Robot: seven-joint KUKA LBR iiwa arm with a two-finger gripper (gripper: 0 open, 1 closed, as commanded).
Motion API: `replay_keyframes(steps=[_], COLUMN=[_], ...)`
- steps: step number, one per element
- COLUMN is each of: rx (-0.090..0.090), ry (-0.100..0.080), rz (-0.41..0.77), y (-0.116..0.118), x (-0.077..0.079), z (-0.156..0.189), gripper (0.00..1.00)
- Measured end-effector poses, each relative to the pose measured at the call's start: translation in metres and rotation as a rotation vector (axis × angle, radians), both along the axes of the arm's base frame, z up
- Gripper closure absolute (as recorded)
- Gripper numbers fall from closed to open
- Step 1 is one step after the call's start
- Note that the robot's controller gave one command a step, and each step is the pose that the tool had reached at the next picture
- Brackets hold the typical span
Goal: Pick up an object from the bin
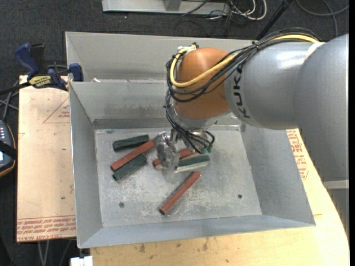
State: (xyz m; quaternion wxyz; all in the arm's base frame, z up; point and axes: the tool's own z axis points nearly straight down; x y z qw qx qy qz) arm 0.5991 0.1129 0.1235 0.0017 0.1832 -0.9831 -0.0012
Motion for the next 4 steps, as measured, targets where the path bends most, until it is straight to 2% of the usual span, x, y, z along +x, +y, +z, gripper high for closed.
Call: replay_keyframes(steps=[1,2,3,4], rx=[-0.002,0.0,0.001,-0.002], ry=[-0.008,-0.008,-0.014,-0.005], rz=[-0.117,-0.115,-0.202,-0.289], y=[-0.092,-0.09,-0.095,-0.062], x=[0.04,0.04,0.037,0.028], z=[0.012,0.012,-0.009,-0.047], gripper=[0.0,0.0,0.0,0.0])
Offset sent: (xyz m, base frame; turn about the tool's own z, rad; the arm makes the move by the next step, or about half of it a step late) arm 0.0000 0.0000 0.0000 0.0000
